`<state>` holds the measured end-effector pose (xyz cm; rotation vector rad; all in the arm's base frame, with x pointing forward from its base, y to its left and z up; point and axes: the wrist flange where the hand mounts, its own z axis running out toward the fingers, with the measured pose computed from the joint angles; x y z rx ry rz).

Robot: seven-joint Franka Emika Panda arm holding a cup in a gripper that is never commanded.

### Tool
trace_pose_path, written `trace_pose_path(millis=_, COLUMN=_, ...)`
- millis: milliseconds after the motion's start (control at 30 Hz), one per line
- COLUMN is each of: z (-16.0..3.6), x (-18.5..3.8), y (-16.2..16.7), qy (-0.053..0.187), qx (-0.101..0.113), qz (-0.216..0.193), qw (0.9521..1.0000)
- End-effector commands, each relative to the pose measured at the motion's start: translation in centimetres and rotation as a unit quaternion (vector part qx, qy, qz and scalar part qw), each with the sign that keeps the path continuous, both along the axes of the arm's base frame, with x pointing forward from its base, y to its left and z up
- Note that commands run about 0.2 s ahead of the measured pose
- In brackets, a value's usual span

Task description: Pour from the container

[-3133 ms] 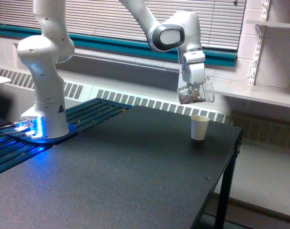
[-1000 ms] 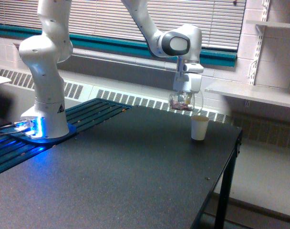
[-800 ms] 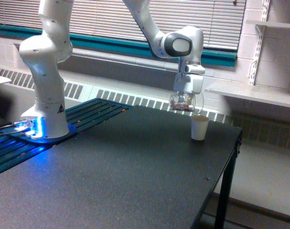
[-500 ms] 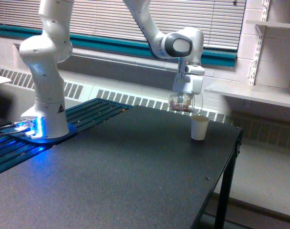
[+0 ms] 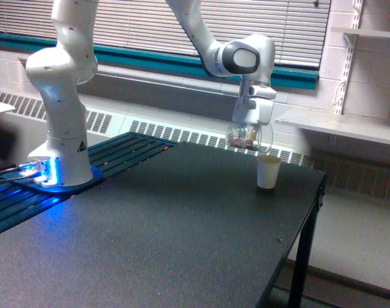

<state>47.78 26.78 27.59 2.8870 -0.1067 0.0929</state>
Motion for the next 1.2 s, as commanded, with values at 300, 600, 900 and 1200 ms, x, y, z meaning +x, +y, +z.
trace_pose_path(millis=300, z=-0.4, x=0.4, y=0.6, qy=0.014, qx=-0.021, qz=0.015, qw=0.9996)
trace_pose_path(millis=600, z=-0.7, x=0.1, y=-0.1, qy=0.020, qx=-0.032, qz=0.009, qw=0.9992)
trace_pose_path(millis=900, z=-0.4, x=0.1, y=0.4, qy=0.016, qx=-0.034, qz=0.012, qw=0.9992)
trace_pose_path(millis=1200, z=-0.4, x=0.4, y=1.4, qy=0.017, qx=-0.038, qz=0.021, qw=0.9989)
